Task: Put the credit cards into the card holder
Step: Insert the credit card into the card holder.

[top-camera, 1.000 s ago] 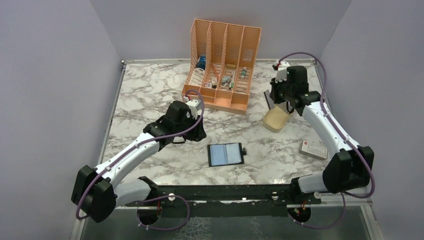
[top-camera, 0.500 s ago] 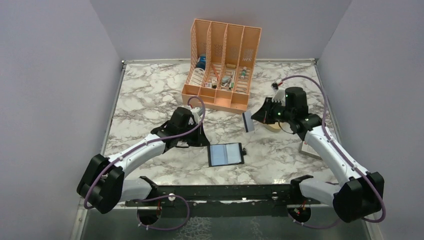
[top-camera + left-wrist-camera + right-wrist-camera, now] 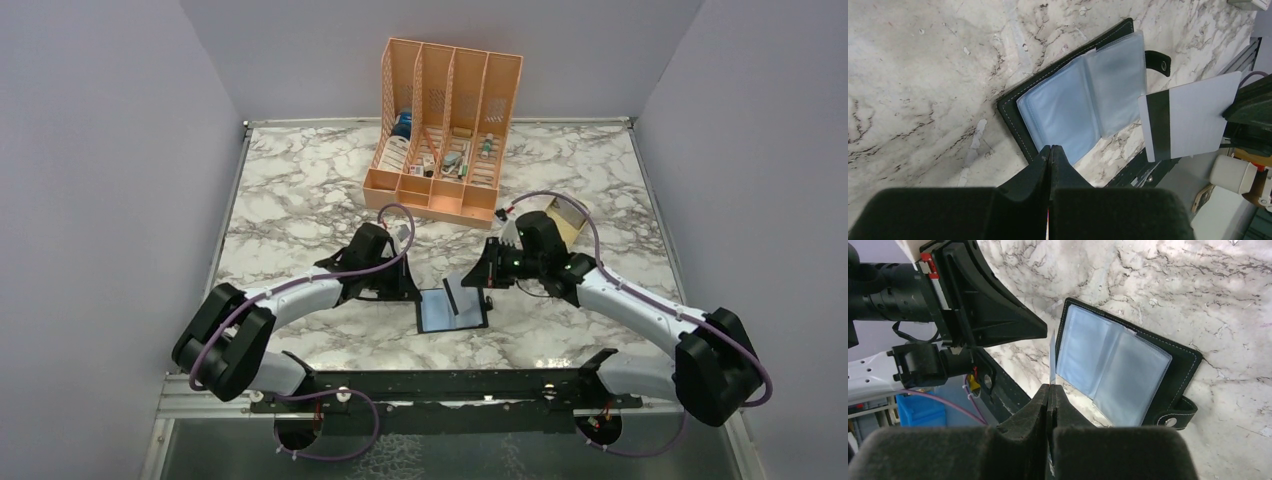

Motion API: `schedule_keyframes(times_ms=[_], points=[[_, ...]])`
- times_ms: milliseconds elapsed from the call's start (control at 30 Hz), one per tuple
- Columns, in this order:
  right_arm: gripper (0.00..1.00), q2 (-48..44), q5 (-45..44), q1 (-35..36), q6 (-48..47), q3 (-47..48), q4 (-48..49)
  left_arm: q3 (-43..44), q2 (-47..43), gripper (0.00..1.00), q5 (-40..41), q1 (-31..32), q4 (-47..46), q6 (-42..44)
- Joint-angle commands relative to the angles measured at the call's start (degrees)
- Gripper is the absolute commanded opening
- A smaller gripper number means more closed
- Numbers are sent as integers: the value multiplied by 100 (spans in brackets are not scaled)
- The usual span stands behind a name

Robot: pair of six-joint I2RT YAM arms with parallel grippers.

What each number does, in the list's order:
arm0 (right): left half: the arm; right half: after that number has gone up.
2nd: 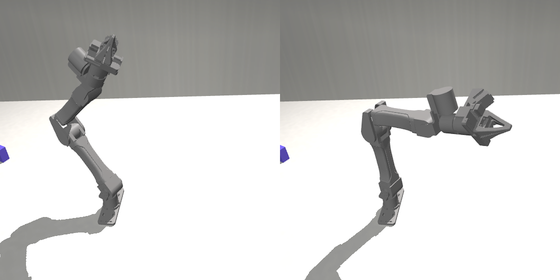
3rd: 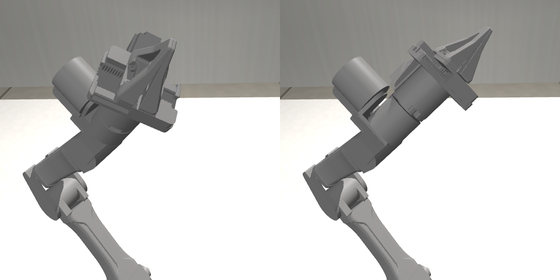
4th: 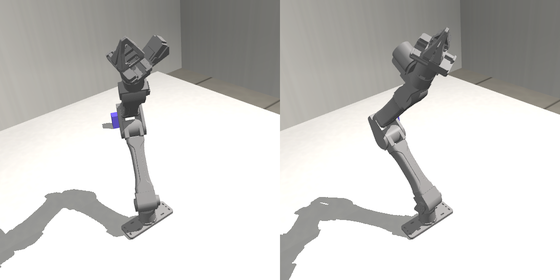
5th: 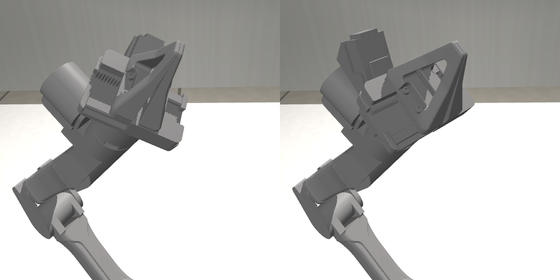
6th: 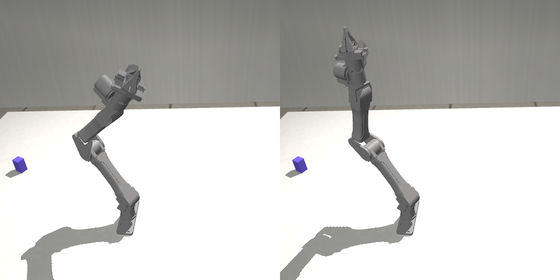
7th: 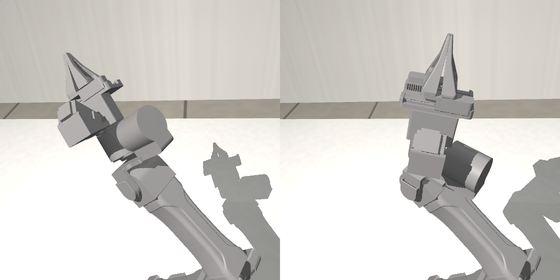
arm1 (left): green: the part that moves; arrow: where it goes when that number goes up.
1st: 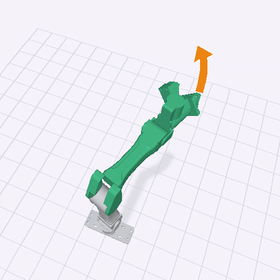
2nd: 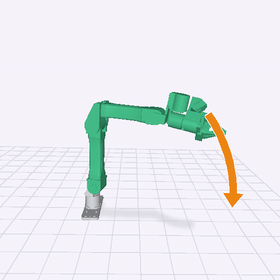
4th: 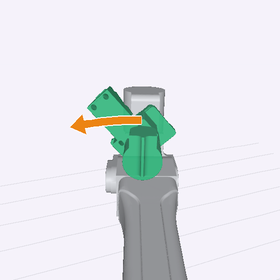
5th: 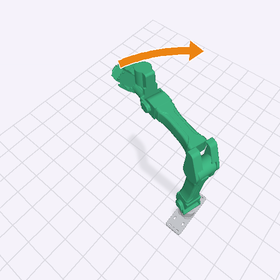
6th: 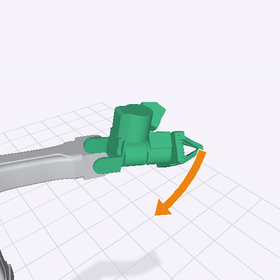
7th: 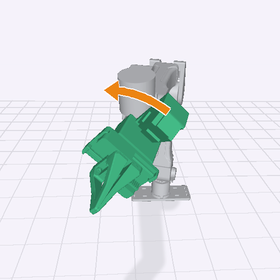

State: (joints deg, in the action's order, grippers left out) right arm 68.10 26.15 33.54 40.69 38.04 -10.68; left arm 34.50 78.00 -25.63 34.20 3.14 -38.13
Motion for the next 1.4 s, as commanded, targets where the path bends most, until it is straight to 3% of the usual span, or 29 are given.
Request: schedule_keyframes(times_ms=[0,567,1367], points=[[1,242,-318,138,326,-111,463,-139,173,0,-260,2,-367,-187],[1,962,-718,170,361,-395,691,-309,392,0,-228,13,-532,-204],[1,1079,-860,170,409,-656,773,-339,574,0,-234,56,-599,-230]])
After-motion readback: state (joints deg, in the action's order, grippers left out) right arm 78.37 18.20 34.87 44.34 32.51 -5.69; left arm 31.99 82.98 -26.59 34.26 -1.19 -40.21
